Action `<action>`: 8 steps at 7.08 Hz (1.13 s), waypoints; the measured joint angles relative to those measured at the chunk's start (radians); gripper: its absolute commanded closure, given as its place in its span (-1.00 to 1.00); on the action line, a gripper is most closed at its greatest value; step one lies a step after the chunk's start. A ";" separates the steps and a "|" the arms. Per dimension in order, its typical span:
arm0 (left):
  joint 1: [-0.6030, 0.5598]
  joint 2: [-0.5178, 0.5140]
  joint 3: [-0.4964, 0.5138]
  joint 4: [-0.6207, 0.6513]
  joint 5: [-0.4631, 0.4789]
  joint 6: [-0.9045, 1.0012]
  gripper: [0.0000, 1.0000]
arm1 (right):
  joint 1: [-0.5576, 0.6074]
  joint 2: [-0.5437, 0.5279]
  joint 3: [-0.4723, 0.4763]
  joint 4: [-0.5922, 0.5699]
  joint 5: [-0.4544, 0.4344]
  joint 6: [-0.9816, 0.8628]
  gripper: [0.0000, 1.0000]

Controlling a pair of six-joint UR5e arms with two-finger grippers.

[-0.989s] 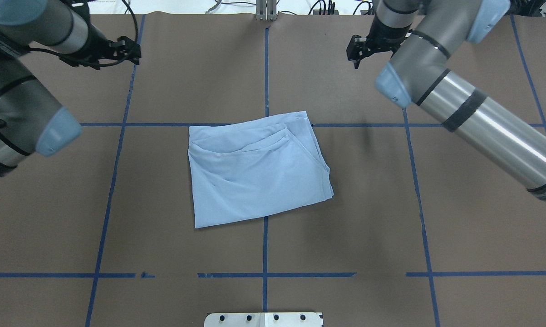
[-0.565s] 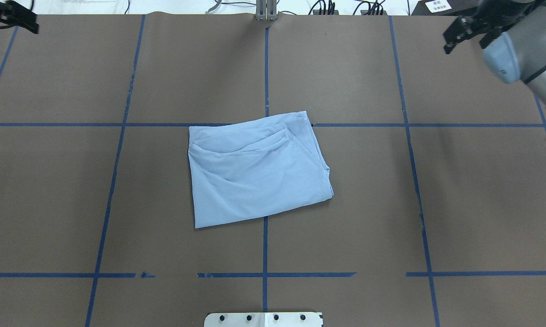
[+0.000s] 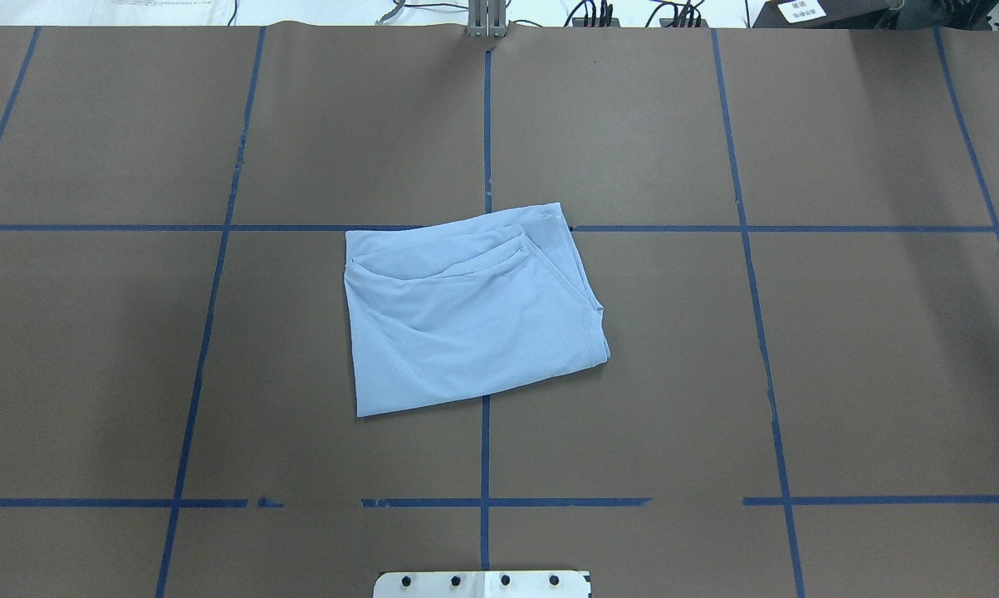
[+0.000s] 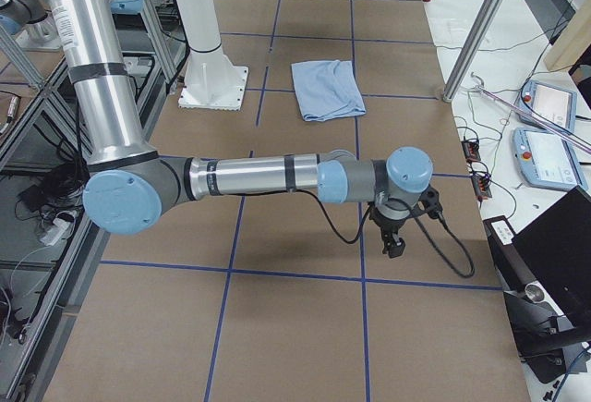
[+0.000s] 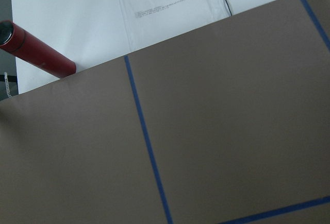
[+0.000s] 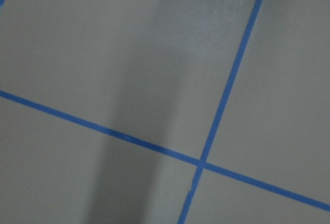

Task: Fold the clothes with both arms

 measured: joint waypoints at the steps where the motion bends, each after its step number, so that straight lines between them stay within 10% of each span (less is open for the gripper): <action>1: -0.007 0.057 -0.002 -0.018 -0.007 0.048 -1.00 | 0.033 -0.051 0.024 -0.030 0.003 -0.050 -1.00; 8: 0.006 0.140 0.130 -0.151 -0.061 -0.079 -1.00 | 0.043 -0.168 0.107 -0.064 -0.011 0.140 -1.00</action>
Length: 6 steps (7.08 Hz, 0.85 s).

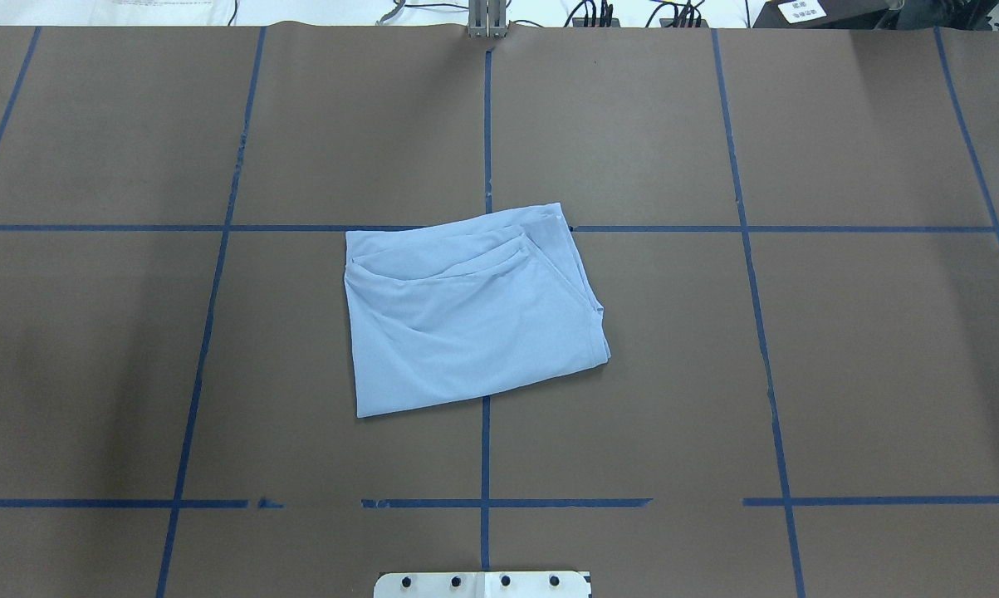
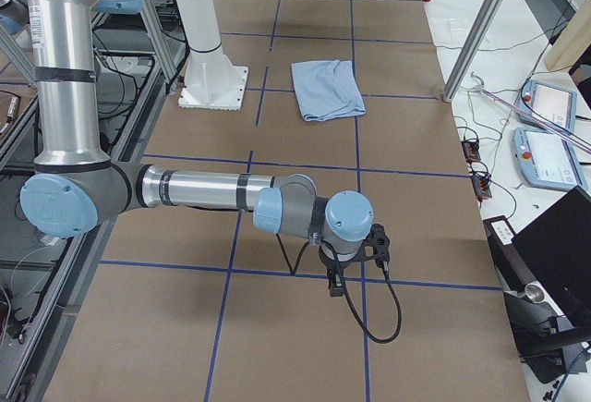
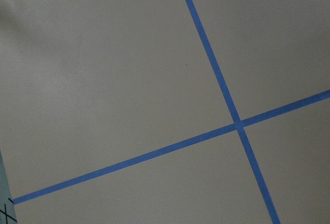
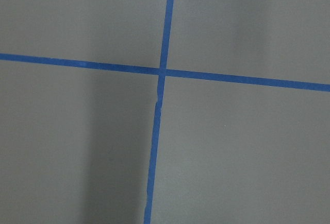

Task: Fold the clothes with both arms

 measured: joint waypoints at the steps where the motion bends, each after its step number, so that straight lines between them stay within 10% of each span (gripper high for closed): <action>1: 0.014 0.001 -0.050 0.065 -0.023 -0.047 -1.00 | -0.016 0.002 0.003 0.001 -0.002 0.022 -1.00; 6: 0.035 0.022 -0.136 0.163 -0.033 -0.117 -1.00 | -0.063 0.012 0.038 0.021 -0.048 0.116 -1.00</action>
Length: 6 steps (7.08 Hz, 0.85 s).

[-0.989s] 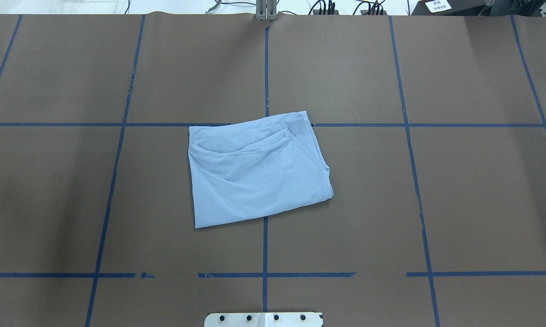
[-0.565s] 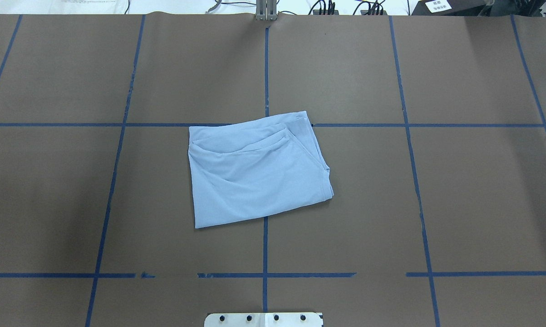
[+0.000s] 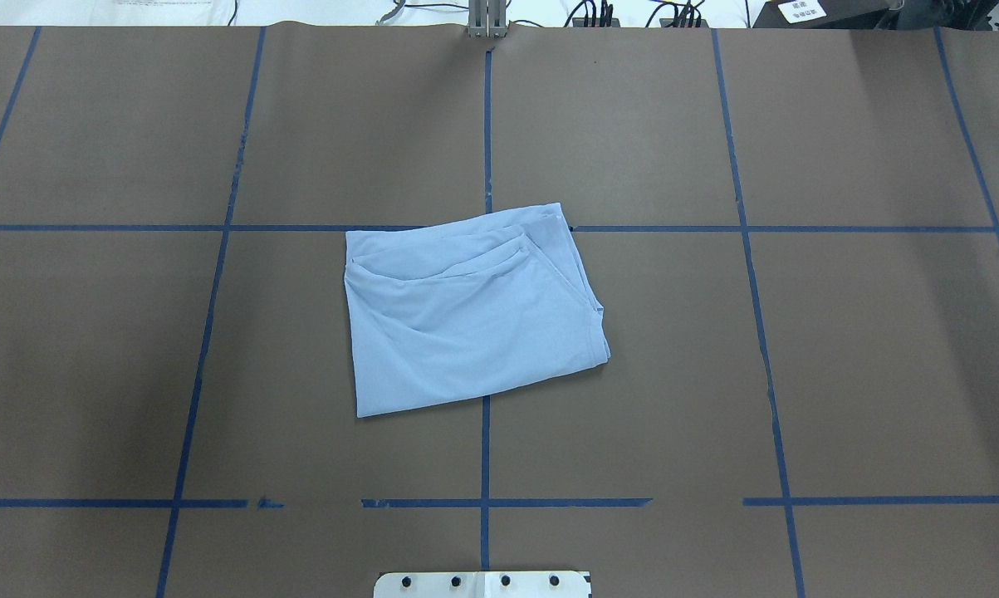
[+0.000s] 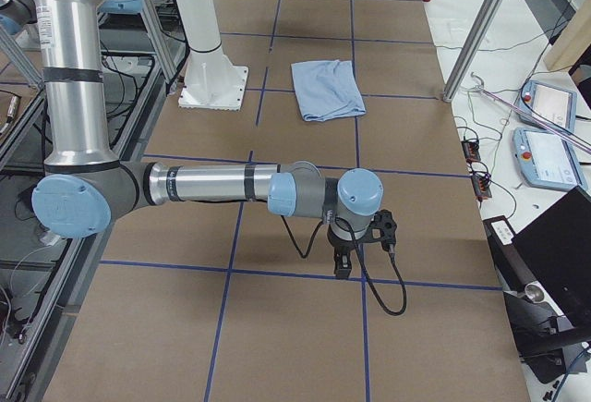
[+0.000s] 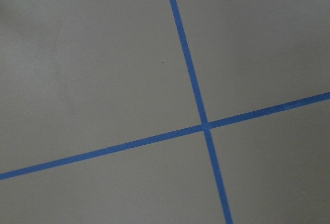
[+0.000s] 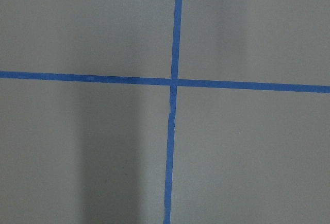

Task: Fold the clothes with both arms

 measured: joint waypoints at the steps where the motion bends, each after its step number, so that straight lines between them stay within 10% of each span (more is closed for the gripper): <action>1: 0.000 0.001 0.001 -0.001 0.002 0.003 -1.00 | -0.002 -0.006 -0.003 0.029 -0.002 0.007 -1.00; 6: 0.000 0.008 0.004 -0.004 -0.001 0.003 -1.00 | -0.006 -0.010 -0.010 0.056 0.002 0.014 -1.00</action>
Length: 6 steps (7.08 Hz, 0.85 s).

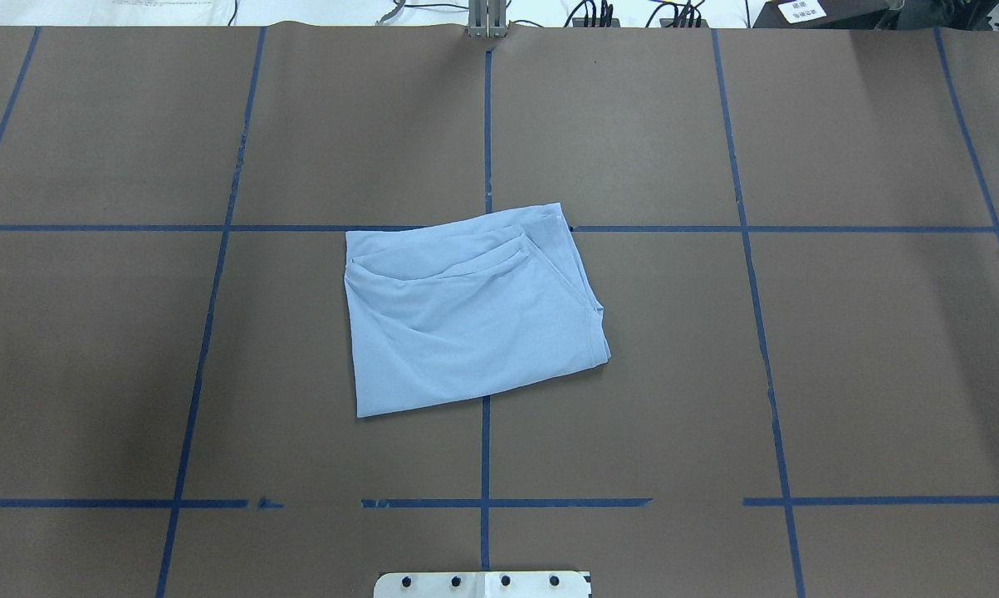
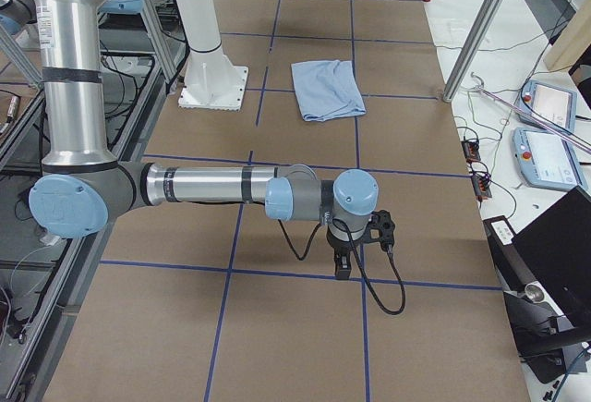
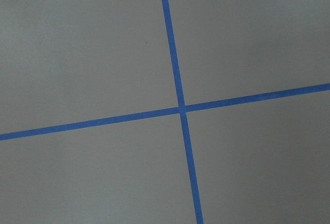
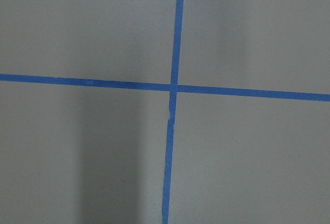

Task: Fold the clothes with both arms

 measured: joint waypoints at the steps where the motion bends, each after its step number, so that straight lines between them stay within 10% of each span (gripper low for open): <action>1: 0.000 0.000 0.002 -0.001 -0.001 0.000 -1.00 | -0.001 0.000 0.000 0.001 0.000 0.000 -1.00; 6: 0.000 0.001 0.011 -0.006 -0.003 0.004 -1.00 | -0.002 0.000 -0.001 0.001 0.000 -0.001 -1.00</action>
